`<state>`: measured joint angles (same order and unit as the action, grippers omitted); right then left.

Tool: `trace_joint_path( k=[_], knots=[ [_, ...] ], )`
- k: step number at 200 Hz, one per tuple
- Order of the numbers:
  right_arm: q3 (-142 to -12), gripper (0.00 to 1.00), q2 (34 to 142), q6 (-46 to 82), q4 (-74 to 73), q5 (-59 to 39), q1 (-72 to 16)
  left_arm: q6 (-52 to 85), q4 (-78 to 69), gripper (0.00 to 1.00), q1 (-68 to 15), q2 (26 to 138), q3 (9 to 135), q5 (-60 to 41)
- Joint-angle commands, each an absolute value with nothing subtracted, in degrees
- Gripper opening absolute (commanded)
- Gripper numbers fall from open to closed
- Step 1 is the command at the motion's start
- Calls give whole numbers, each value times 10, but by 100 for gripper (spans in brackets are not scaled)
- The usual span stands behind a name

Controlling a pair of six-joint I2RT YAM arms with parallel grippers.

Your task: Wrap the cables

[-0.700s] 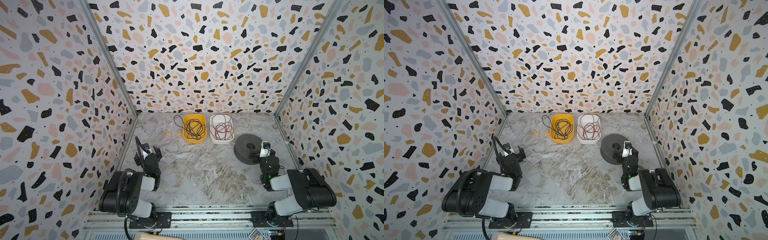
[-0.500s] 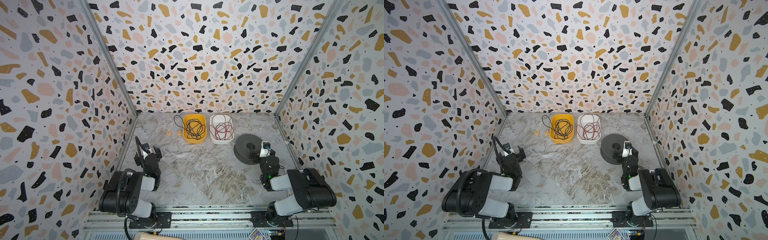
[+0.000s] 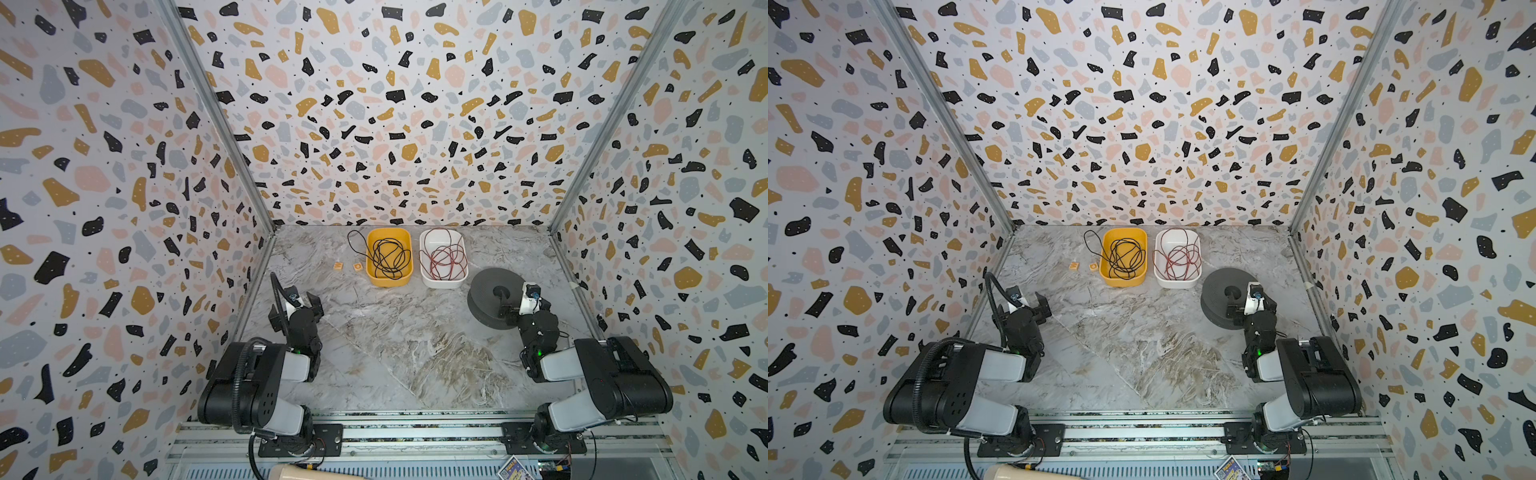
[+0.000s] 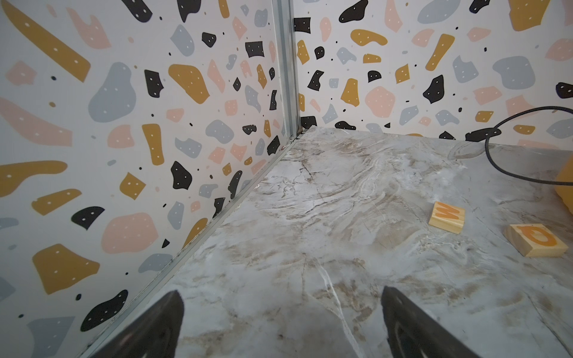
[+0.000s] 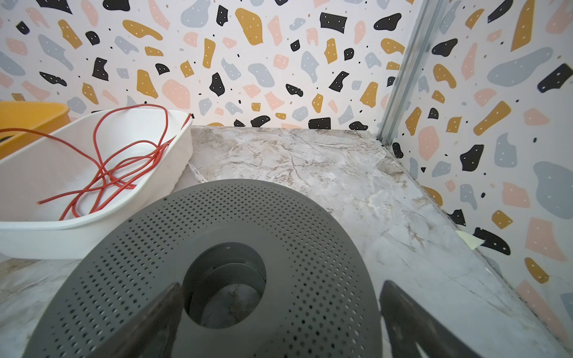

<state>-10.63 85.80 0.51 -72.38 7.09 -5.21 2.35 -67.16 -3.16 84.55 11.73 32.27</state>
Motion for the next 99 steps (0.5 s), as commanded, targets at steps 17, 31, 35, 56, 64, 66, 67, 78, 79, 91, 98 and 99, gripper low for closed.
trace_joint_path(
  k=[17,31,35,56,64,66,67,78,79,91,98,99],
  knots=[
    [-116,99,856,2,-722,70,-53,27,-708,99,-29,844,120,332],
    [-116,99,856,2,-722,69,-53,27,-707,100,-29,843,120,331],
    [-116,99,856,2,-721,69,-53,26,-707,100,-29,843,120,331],
    [-116,99,856,2,-721,70,-53,26,-707,99,-29,842,120,331],
    [-116,99,856,2,-721,69,-53,26,-707,99,-29,841,120,331],
    [-116,99,856,2,-722,69,-53,26,-707,100,-29,841,120,331],
    [-116,99,856,3,-722,69,-54,26,-707,100,-28,841,120,331],
    [-116,99,856,2,-722,69,-53,26,-707,100,-29,841,120,331],
    [-116,99,856,2,-722,69,-53,26,-707,99,-29,841,120,331],
    [-116,99,854,2,-722,69,-54,23,-710,100,-29,837,118,325],
    [-115,99,854,0,-722,69,-54,16,-697,99,-32,831,122,317],
    [-115,99,854,0,-722,69,-54,15,-694,99,-32,829,123,317]
  ],
)
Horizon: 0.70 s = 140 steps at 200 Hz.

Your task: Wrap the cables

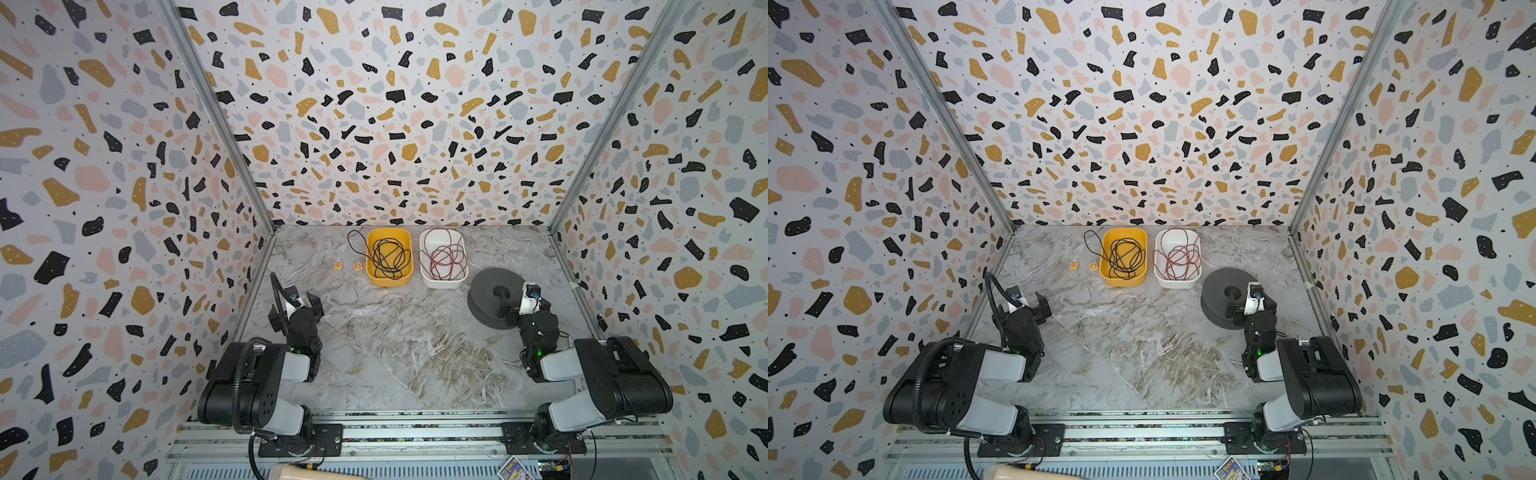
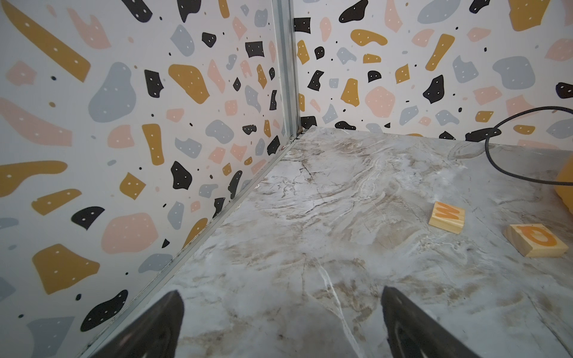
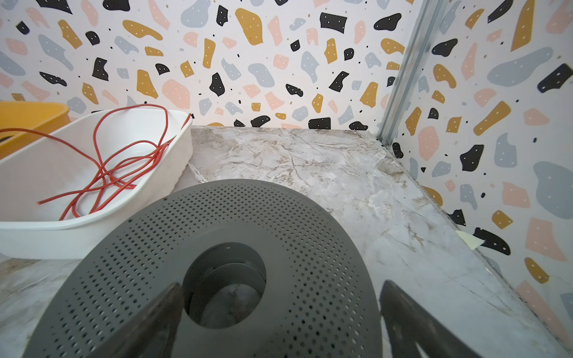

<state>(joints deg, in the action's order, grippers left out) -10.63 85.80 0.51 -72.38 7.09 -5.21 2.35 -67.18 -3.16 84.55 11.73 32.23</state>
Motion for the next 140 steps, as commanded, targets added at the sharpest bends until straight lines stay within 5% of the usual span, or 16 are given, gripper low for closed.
trace_joint_path(
  k=[1,35,62,99,140],
  knots=[
    [-114,99,854,0,-722,69,-54,14,-691,99,-33,827,125,317],
    [-102,99,823,-19,-731,116,-82,28,-497,99,-50,765,209,380],
    [-186,99,753,-31,-533,186,-125,149,-291,100,-69,745,321,466],
    [-314,99,697,38,-311,199,-136,216,-151,100,-102,735,412,404],
    [-503,99,713,146,-49,110,-142,241,-31,100,-112,737,490,246]
  ],
)
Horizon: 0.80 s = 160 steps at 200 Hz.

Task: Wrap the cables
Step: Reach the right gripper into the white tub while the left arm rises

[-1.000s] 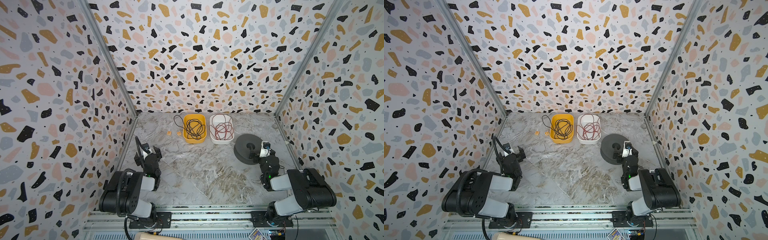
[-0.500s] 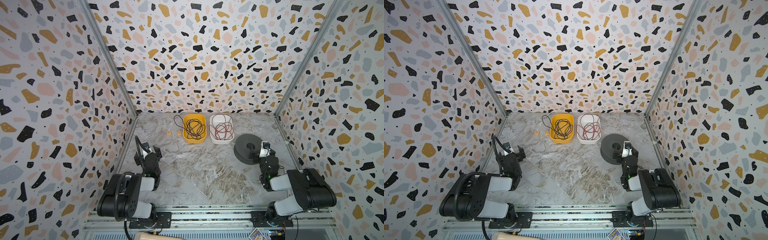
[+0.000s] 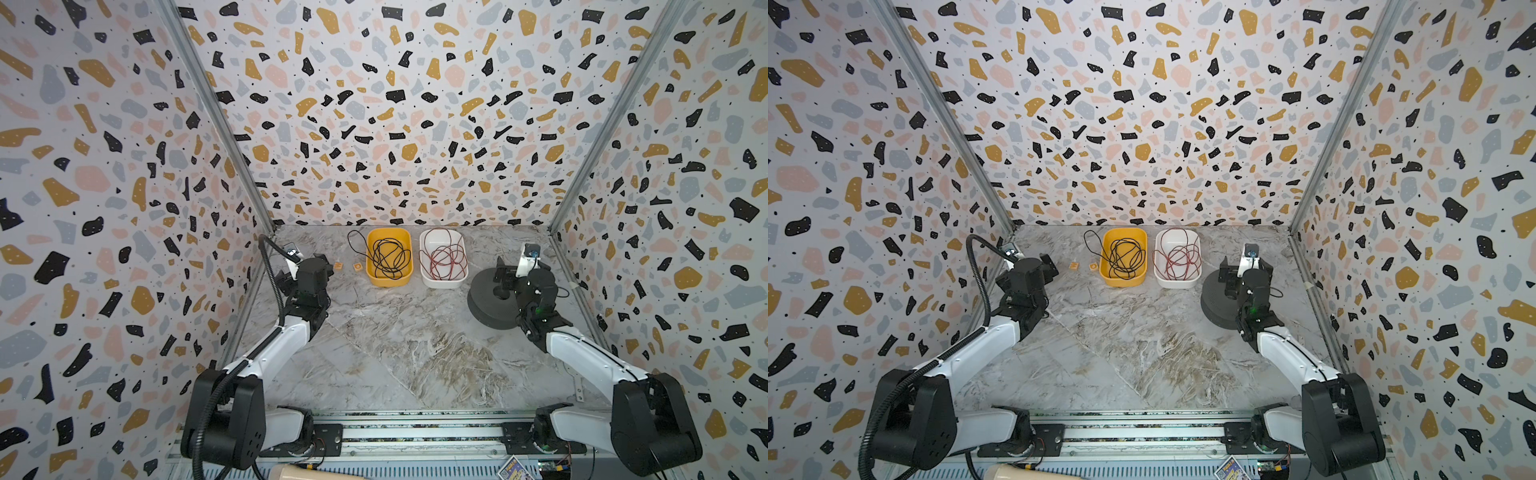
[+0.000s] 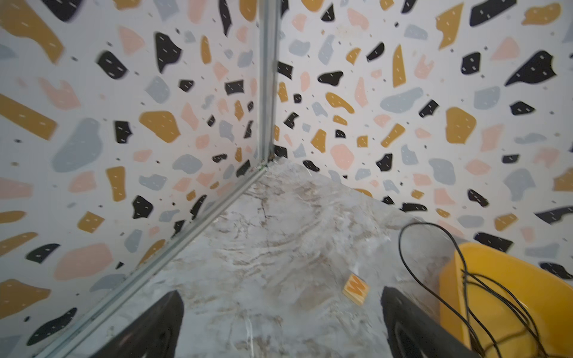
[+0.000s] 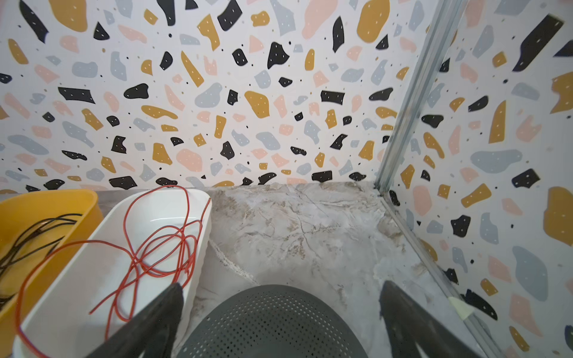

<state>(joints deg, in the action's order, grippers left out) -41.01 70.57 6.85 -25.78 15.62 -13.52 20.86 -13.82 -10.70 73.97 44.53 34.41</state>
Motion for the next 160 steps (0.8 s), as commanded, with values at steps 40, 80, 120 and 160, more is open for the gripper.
trace_joint_path(
  k=[40,80,120,160],
  knots=[
    [-637,99,772,185,89,55,-151,224,40,100,-119,756,535,112],
    [-765,99,864,195,173,-3,-176,180,121,100,-132,784,593,6],
    [-814,99,940,172,190,-27,-211,187,110,100,-150,760,559,-16],
    [-884,99,1033,130,221,-33,-254,175,114,100,-164,754,551,-12]
  ],
)
